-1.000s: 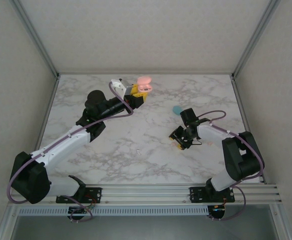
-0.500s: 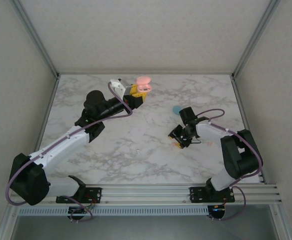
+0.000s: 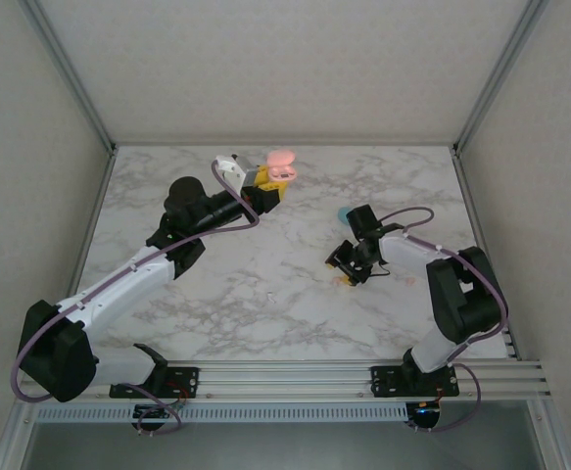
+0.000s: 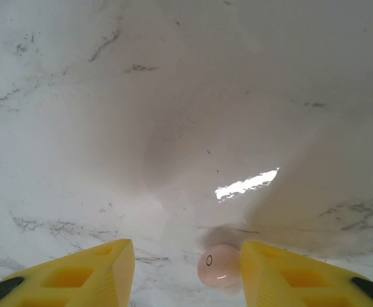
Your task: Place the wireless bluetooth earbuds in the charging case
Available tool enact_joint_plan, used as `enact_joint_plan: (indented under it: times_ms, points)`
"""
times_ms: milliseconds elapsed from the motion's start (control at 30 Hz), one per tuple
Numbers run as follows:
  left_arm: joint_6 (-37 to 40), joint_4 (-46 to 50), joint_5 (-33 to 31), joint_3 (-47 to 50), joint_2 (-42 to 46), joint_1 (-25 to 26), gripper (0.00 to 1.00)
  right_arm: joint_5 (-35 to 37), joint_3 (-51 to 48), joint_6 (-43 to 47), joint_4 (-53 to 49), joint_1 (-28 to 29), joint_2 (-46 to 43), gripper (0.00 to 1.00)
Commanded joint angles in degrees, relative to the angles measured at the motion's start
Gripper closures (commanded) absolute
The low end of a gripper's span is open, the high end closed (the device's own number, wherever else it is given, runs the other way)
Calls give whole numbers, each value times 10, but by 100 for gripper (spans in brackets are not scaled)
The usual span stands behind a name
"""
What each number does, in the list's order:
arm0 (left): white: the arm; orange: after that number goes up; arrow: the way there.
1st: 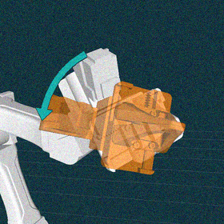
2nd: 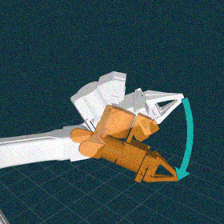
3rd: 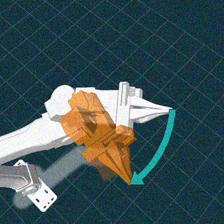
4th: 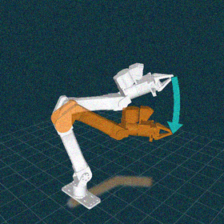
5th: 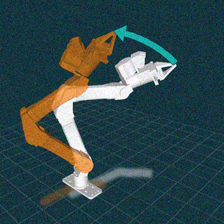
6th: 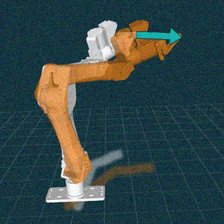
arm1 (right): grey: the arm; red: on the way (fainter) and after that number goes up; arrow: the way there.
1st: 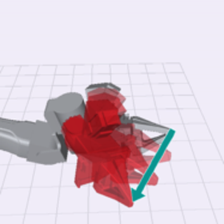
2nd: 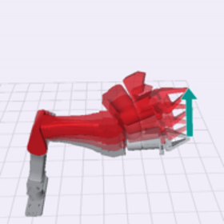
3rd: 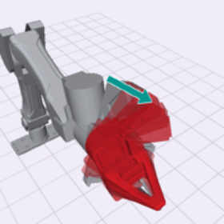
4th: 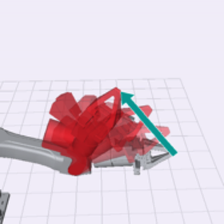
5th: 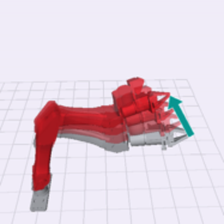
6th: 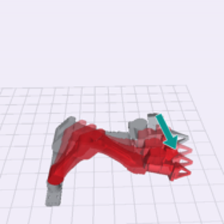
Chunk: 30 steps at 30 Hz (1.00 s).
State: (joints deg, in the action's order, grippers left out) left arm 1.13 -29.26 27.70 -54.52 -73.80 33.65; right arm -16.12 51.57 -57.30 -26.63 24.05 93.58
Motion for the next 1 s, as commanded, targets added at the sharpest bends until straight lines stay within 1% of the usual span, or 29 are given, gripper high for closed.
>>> enact_joint_plan:
  times_ms: [0, 233, 367, 433, 567, 700, 767, 967]
  points:
    - [4, 5, -10, -11, 9, -2, 80, 2, 18, 21, -17, 6, 13, 52]
    - [4, 4, -10, -11, 9, -2, 80, 14, 45, 63, -47, 12, 20, 53]
    - [5, 2, -11, -11, 6, -2, 80, 95, 87, 85, -140, 33, 25, 53]
    - [5, 1, -11, -11, 5, -2, 80, 123, 103, 90, -169, 43, 32, 55]
    - [5, 2, -9, -12, 5, -3, 80, 153, 122, 96, -202, 60, 49, 58]
    - [6, 3, -9, -10, 6, -3, 80, 161, 133, 100, -214, 71, 67, 59]
    - [6, 4, -11, -9, 8, -3, 80, 156, 135, 104, -212, 74, 73, 62]
    - [6, 5, -12, -8, 10, -4, 80, 135, 146, 114, -206, 79, 87, 63]
